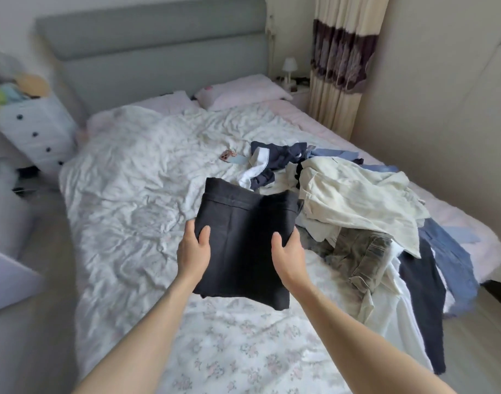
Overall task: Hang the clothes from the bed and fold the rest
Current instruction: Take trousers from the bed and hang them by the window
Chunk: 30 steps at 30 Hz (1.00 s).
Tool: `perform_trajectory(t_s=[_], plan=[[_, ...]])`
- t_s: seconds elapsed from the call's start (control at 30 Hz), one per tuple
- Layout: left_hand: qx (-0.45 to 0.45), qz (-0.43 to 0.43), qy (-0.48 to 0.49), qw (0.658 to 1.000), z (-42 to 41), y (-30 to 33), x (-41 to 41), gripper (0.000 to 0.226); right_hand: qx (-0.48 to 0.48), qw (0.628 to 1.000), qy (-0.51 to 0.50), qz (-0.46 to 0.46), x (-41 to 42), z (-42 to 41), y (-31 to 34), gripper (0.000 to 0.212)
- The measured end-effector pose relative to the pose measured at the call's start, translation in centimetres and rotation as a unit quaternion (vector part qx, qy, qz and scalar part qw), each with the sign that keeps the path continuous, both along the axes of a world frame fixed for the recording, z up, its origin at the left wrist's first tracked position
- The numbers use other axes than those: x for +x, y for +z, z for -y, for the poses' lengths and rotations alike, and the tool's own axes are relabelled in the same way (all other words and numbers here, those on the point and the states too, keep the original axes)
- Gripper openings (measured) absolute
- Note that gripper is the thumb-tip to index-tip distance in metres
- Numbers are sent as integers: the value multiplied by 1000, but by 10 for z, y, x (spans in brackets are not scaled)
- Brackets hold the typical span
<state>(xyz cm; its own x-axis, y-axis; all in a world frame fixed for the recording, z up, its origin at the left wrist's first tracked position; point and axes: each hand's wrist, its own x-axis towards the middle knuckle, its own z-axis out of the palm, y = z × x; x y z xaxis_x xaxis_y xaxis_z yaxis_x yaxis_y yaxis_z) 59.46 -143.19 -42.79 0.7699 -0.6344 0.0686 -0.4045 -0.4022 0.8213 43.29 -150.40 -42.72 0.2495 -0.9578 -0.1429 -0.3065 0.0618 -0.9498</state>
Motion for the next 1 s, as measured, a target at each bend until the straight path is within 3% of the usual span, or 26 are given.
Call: perform_trajectory(t_s=[0.17, 0.3, 0.5, 0.7, 0.93, 1.0], plan=[[-115, -71, 83, 987, -57, 57, -13, 14, -268, 948, 169, -38, 13, -45, 67, 60], [-145, -26, 148, 978, -113, 97, -7, 10, -371, 902, 220, -23, 30, -82, 111, 56], [-156, 97, 235, 954, -190, 158, 10, 16, -404, 881, 244, 23, 75, -151, 157, 55], [-130, 287, 334, 888, -306, 226, 59, 39, -361, 878, 283, 136, 165, -253, 218, 45], [-61, 419, 396, 815, -445, 272, 134, 43, -327, 863, 320, 213, 266, -384, 260, 35], [-52, 425, 403, 809, -477, 281, 153, 49, -339, 855, 323, 221, 288, -413, 269, 34]])
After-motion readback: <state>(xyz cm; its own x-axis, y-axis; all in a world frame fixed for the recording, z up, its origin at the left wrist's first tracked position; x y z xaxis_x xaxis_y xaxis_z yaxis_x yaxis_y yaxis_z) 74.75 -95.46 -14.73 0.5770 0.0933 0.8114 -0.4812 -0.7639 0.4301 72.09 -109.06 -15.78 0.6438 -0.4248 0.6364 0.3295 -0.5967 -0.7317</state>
